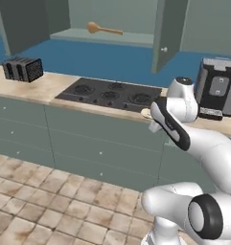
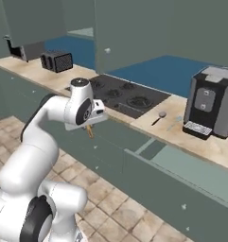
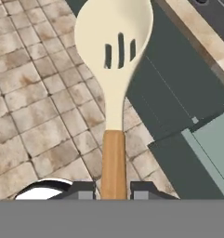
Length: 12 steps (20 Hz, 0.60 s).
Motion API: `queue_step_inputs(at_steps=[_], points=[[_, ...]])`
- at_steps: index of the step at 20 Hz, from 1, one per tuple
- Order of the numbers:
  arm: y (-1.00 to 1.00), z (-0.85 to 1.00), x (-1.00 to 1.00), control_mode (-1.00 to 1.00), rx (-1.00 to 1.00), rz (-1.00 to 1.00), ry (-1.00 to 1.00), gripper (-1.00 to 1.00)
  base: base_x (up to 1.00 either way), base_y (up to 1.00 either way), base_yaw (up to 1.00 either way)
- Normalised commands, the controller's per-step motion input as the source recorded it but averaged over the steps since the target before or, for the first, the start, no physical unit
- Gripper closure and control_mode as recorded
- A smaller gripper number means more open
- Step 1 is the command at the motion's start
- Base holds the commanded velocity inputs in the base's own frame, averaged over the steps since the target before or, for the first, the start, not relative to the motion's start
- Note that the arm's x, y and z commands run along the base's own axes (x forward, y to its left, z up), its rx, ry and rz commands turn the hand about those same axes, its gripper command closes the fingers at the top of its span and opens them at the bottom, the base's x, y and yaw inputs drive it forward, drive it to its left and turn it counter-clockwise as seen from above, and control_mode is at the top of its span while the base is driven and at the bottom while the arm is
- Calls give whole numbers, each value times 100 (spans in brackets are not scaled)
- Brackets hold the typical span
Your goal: Organize the utensils by type. Pick up the wooden spoons from the counter and place them in the open cabinet. Then pick up the metallic utensils from the counter and place them in the open drawer.
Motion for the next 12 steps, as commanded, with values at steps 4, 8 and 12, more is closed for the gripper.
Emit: queue_step_inputs(at_steps=[4, 8, 12], points=[[0, 0, 0, 100, 0, 0, 0, 100, 74, 59, 0], [0, 0, 0, 100, 0, 0, 0, 100, 69, 68, 0], [0, 0, 0, 100, 0, 0, 0, 100, 83, 44, -8]])
